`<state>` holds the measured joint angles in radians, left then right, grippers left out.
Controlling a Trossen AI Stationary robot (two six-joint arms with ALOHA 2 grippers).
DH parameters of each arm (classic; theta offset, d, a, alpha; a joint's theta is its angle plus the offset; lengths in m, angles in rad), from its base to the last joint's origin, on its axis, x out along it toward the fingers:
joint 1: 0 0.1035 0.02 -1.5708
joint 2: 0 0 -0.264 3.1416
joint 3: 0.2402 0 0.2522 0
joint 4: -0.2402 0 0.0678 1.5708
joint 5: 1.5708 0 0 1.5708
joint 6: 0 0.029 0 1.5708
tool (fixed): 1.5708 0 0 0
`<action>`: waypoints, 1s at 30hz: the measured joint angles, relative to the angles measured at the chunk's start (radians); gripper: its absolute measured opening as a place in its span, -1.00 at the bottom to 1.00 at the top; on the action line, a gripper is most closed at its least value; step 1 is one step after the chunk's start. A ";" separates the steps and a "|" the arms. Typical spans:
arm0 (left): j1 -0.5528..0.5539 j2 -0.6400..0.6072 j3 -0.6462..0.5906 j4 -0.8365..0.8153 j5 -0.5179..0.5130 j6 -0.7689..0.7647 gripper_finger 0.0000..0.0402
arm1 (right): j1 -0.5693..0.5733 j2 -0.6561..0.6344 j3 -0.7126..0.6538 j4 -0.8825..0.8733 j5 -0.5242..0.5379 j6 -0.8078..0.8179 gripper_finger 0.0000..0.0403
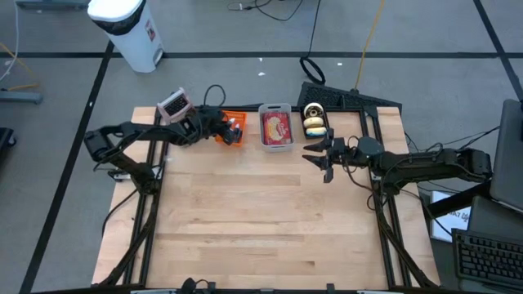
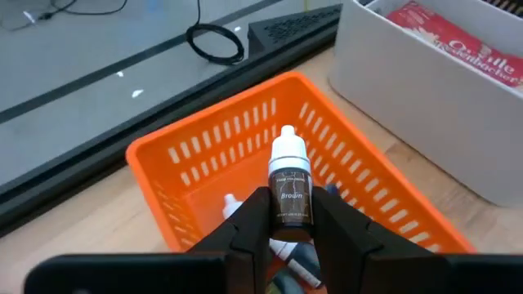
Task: Pick & Place Food Item
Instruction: Put the brown food coloring bottle into the orange bin, then return to Home Position
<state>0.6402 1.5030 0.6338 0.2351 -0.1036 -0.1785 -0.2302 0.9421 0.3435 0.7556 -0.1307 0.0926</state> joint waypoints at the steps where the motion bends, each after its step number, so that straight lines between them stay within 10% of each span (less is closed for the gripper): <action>1: -0.001 0.001 0.000 0.004 0.000 0.001 -0.60 | 0.000 0.000 0.000 -0.004 0.000 0.016 -0.36; 21: 0.002 -0.005 0.002 0.067 -0.002 0.110 -0.58 | 0.001 0.000 0.000 -0.028 -0.001 0.131 -0.36; 30: 0.004 -0.005 0.002 0.032 -0.002 0.087 -0.19 | 0.001 0.000 0.000 -0.026 -0.001 0.131 -0.36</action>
<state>0.6437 1.4975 0.6357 0.2668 -0.1051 -0.0917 -0.2295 0.9417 0.3435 0.7292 -0.1316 0.2237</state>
